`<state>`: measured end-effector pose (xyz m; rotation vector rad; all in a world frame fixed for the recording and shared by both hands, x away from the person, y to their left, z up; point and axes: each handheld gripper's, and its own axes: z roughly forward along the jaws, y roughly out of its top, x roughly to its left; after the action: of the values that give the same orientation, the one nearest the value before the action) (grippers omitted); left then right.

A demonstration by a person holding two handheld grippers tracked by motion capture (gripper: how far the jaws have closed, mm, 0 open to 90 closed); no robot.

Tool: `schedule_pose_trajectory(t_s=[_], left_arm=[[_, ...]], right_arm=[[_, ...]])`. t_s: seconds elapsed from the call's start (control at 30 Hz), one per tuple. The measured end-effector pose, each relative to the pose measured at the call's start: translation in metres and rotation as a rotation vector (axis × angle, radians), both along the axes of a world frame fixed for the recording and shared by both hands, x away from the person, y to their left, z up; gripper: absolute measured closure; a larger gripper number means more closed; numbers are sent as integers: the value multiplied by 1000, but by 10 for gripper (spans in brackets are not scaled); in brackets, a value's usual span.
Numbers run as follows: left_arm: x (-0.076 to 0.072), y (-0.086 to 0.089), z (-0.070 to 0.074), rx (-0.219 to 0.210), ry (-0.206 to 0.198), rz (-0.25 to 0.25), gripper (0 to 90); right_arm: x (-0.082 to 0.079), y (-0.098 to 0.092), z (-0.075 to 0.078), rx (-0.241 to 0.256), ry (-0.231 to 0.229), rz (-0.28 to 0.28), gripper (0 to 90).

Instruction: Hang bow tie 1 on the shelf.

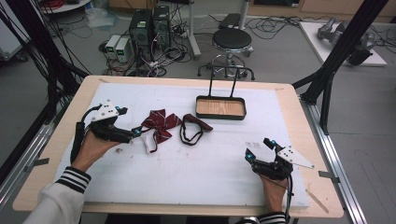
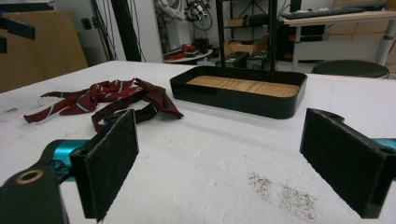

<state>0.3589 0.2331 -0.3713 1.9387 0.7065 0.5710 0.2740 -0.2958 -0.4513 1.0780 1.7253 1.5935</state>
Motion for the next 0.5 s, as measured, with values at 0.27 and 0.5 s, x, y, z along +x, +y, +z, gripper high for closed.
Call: schedule_pose_trajectory(t_s=[0.27,0.5], left_arm=[[19,-19,4,107,74,-15,85],[29,-33,6,152,110,-6,88]], right_arm=[[0,0,0,1,1,1,107],[0,0,0,3,2,1,107]])
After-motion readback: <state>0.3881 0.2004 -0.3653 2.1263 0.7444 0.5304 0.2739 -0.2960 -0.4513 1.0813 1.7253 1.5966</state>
